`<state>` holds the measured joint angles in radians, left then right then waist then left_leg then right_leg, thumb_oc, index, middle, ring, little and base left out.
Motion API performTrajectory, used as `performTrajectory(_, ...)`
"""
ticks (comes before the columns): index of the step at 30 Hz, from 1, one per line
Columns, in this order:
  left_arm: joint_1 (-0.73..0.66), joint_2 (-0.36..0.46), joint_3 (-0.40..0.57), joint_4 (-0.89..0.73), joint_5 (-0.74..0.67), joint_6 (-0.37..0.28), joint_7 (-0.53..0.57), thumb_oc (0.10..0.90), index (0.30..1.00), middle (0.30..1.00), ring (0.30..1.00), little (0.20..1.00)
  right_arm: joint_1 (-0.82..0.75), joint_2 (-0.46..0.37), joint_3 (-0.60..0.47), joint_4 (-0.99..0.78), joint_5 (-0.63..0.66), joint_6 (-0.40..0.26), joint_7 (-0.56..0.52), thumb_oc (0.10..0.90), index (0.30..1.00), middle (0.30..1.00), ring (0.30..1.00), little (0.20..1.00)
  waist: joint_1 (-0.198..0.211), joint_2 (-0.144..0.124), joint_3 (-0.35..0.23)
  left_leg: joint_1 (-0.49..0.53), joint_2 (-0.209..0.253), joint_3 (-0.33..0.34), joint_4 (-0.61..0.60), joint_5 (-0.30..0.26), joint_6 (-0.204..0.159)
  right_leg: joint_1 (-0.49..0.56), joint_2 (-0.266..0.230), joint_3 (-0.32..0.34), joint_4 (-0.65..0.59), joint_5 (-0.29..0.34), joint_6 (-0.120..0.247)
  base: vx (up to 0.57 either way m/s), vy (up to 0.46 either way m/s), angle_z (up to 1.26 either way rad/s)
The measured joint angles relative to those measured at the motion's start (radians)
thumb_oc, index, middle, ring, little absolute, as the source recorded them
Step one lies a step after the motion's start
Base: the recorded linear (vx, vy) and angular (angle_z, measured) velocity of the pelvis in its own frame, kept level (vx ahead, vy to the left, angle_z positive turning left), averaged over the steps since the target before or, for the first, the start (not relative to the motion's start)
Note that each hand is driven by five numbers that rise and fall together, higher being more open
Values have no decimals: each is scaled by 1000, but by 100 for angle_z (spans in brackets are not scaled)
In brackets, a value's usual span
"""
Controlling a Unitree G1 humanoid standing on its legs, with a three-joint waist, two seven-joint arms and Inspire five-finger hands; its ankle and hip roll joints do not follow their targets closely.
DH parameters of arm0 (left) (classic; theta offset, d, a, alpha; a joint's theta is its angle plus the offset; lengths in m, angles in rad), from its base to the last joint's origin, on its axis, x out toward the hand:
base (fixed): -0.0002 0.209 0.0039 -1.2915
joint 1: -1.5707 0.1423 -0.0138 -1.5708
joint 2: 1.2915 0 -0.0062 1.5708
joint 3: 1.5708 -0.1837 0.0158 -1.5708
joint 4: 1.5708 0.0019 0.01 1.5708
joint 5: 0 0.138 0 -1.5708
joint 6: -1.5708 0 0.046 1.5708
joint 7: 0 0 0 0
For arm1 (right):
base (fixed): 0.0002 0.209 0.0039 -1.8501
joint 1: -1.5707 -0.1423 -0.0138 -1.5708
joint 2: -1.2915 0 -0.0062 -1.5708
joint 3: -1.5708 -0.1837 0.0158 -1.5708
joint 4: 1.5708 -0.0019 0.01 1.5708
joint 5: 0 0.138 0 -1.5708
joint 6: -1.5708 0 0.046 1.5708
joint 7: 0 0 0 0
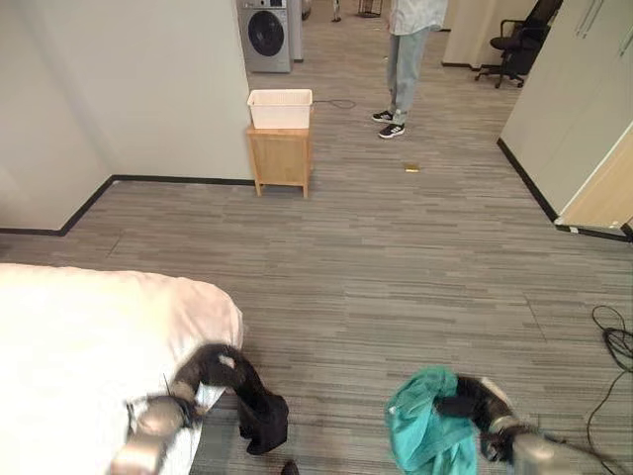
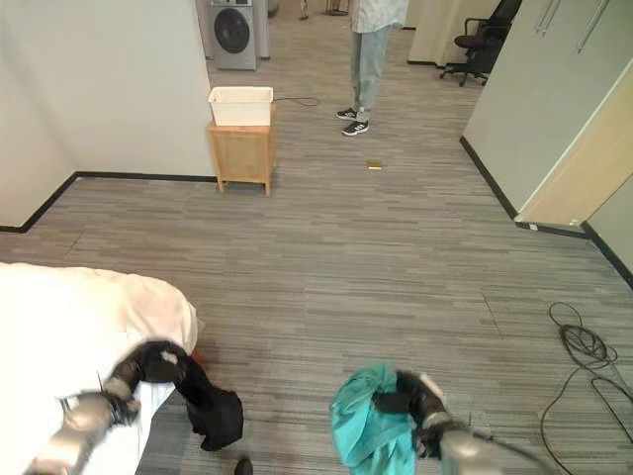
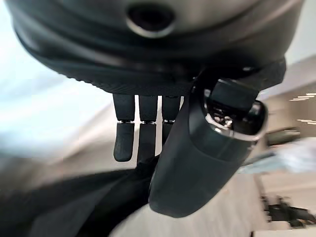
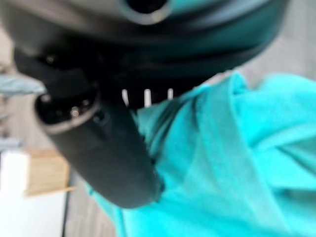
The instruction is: Pick up bed clothes into laundry basket.
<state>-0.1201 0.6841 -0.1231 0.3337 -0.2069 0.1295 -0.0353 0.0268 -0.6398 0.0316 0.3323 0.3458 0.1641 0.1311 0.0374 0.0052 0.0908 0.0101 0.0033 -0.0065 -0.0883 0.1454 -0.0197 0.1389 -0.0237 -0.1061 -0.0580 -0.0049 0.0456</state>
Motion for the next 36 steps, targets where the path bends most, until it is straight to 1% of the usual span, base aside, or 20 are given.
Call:
performTrajectory(1, -49, 47, -3, 1, -9, -1, 2, 400, 300, 300, 300, 300, -55, -27, 1, -2, 15, -3, -9, 400, 300, 300, 300, 300, -1, 4, 3, 0, 4, -2, 0, 1, -5, 2, 4, 0, -3, 4, -1, -31, -35, 1)
performTrajectory(2, -146, 133, -29, 0, -31, -4, 7, 400, 300, 300, 300, 300, -153, -70, 1, -10, 36, -7, -27, 400, 300, 300, 300, 300, 1, 12, 7, -4, 8, -6, 0, 5, -10, 0, 9, 0, -7, 11, -2, -26, -35, 3)
performTrajectory(3, -236, 197, -67, -1, -49, -4, 10, 400, 300, 300, 300, 300, -224, -111, 4, -30, 55, -7, -45, 400, 300, 300, 300, 300, 3, 19, 11, -8, 8, -9, 0, 8, -15, 3, 12, -1, -18, 19, -6, -30, -37, 5)
performTrajectory(4, -308, 233, -78, -8, -68, -34, 13, 400, 300, 300, 300, 300, -285, -145, -1, -63, 66, -32, -57, 400, 300, 300, 300, 300, 6, 27, 15, -13, 8, -14, 0, 12, -19, -2, 13, -3, -18, 22, -7, -17, -21, 7)
performTrajectory(5, -352, 249, -70, -30, -80, -62, 37, 400, 300, 300, 300, 300, -342, -161, 2, -85, 81, -64, -73, 400, 300, 300, 300, 300, 8, 36, 12, -12, 7, -16, 0, 17, -17, 2, 13, -6, -20, 26, -13, -20, -23, 9)
performTrajectory(6, -391, 262, -79, -45, -105, -70, 45, 400, 300, 300, 300, 300, -387, -173, 12, -95, 93, -69, -75, 400, 300, 300, 300, 300, 9, 38, 11, -10, 4, -20, 0, 19, -18, 5, 14, -9, -21, 27, -15, -9, -15, 14)
performTrajectory(7, -449, 272, -92, -69, -137, -91, 54, 400, 300, 300, 300, 300, -438, -195, 28, -117, 102, -80, -78, 400, 300, 300, 300, 300, 9, 38, 11, -11, 2, -30, 1, 21, -17, 8, 15, -17, -20, 27, -14, -6, -8, 17)
performTrajectory(9, -521, 280, -109, -113, -180, -132, 63, 400, 300, 300, 300, 300, -513, -206, 47, -145, 121, -103, -81, 400, 300, 300, 300, 300, 9, 39, 11, -11, 2, -37, 1, 21, -17, 10, 16, -22, -20, 24, -12, 11, -11, 13)
performTrajectory(11, -550, 289, -113, -154, -195, -155, 70, 400, 300, 300, 300, 300, -553, -207, 64, -182, 144, -123, -82, 400, 300, 300, 300, 300, 9, 39, 11, -10, 1, -42, 1, 21, -17, 12, 17, -21, -21, 22, -11, 0, 0, 0)
performTrajectory(14, -552, 329, -114, -187, -196, -165, 72, 400, 300, 300, 300, 300, -555, -216, 83, -232, 149, -126, -81, 400, 300, 300, 300, 300, 5, 39, 11, -10, 0, -50, 1, 21, -17, 13, 17, -19, -24, 21, -11, 0, 0, 0)
performTrajectory(17, -552, 347, -115, -181, -197, -165, 92, 400, 300, 300, 300, 300, -555, -217, 89, -228, 148, -125, -81, 400, 300, 300, 300, 300, 1, 39, 13, -10, 0, -51, 1, 21, -17, 14, 17, -18, -26, 21, -12, 0, 0, 0)
performTrajectory(20, -548, 347, -114, -184, -225, -166, 118, 400, 300, 300, 300, 300, -555, -216, 89, -231, 148, -125, -91, 400, 300, 300, 300, 300, 1, 39, 13, -10, 0, -51, 1, 20, -18, 14, 17, -15, -27, 21, -12, 0, 0, 0)
performTrajectory(29, -505, 343, -90, -218, -223, -167, 178, 400, 300, 300, 300, 300, -554, -216, 89, -232, 137, -125, -116, 400, 300, 300, 300, 300, 1, 38, 16, -10, 0, -42, 1, 20, -17, 9, 13, -3, -27, 22, -13, -3, 5, -2)
performTrajectory(30, -496, 333, -82, -225, -222, -167, 178, 400, 300, 300, 300, 300, -552, -215, 88, -232, 137, -125, -116, 400, 300, 300, 300, 300, 0, 36, 18, -10, 0, -38, 1, 19, -17, 7, 12, 0, -26, 22, -12, 38, 28, -9)
performTrajectory(32, -453, 297, -33, -243, -221, -170, 179, 400, 300, 300, 300, 300, -550, -212, 89, -233, 138, -125, -116, 400, 300, 300, 300, 300, 1, 35, 27, -5, 0, -30, 1, 17, -14, 9, 11, 9, -26, 23, -14, 50, 59, -14)
performTrajectory(34, -409, 289, 13, -263, -219, -169, 180, 400, 300, 300, 300, 300, -549, -210, 89, -235, 138, -125, -114, 400, 300, 300, 300, 300, 1, 34, 42, 0, 2, -21, 1, 15, -11, 8, 11, 22, -26, 25, -14, 37, 71, -23)
performTrajectory(35, -345, 236, 76, -278, -214, -172, 186, 400, 300, 300, 300, 300, -522, -193, 75, -236, 139, -125, -114, 400, 300, 300, 300, 300, 2, 32, 47, 3, 2, 0, 1, 6, -3, 3, 8, 38, -25, 26, -14, 32, 109, -25)
performTrajectory(36, -319, 209, 96, -276, -214, -172, 194, 400, 300, 300, 300, 300, -499, -185, 73, -237, 139, -125, -114, 400, 300, 300, 300, 300, 0, 31, 48, 3, 0, 1, 1, 5, -1, 3, 6, 39, -26, 26, -13, 21, 126, -26)
